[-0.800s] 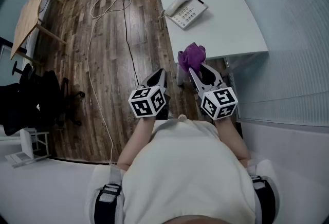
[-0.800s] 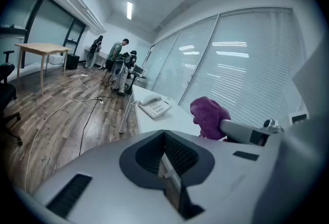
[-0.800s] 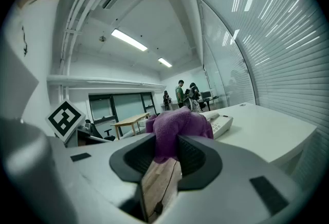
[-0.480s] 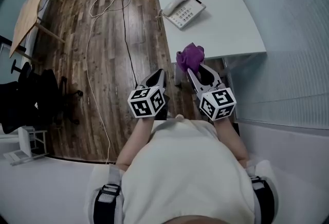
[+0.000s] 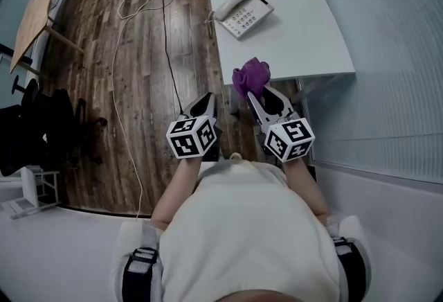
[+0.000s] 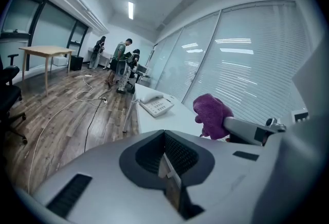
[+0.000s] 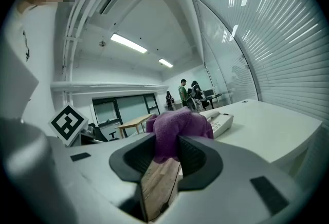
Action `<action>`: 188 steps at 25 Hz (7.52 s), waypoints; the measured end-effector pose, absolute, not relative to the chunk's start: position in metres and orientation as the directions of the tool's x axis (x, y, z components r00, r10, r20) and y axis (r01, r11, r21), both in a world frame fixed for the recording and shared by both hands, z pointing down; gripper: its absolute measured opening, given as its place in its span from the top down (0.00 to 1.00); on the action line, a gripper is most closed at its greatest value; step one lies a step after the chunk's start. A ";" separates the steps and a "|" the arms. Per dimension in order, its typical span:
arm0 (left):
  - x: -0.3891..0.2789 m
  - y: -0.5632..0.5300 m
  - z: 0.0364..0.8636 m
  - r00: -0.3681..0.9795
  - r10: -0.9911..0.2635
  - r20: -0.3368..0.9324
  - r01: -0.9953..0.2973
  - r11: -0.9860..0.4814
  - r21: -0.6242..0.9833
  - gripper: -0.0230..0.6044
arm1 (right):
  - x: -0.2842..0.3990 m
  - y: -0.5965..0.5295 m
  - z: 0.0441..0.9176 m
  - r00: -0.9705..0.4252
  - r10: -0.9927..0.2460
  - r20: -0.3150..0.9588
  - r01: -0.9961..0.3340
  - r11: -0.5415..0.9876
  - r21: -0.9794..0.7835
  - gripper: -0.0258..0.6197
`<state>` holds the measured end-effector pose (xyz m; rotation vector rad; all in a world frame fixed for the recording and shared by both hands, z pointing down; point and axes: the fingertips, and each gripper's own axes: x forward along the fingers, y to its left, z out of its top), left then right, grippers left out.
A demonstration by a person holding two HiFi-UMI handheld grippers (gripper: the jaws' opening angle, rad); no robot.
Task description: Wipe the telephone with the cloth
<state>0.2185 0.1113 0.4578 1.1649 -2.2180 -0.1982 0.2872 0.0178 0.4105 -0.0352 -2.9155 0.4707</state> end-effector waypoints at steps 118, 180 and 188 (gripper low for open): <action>-0.162 -0.151 0.506 0.205 -0.797 0.569 -0.909 0.059 0.411 0.93 | -0.076 -0.280 0.500 -0.683 -0.579 0.446 -0.663 0.748 -0.045 0.75; -0.148 -0.083 0.502 0.326 -0.780 0.534 -0.893 -0.069 0.445 0.93 | -0.055 -0.100 0.550 -0.618 -0.536 0.576 -0.692 0.718 -0.074 0.75; -0.139 -0.085 0.504 0.337 -0.775 0.535 -0.895 -0.087 0.438 0.93 | -0.052 -0.085 0.562 -0.622 -0.512 0.592 -0.690 0.716 -0.106 0.75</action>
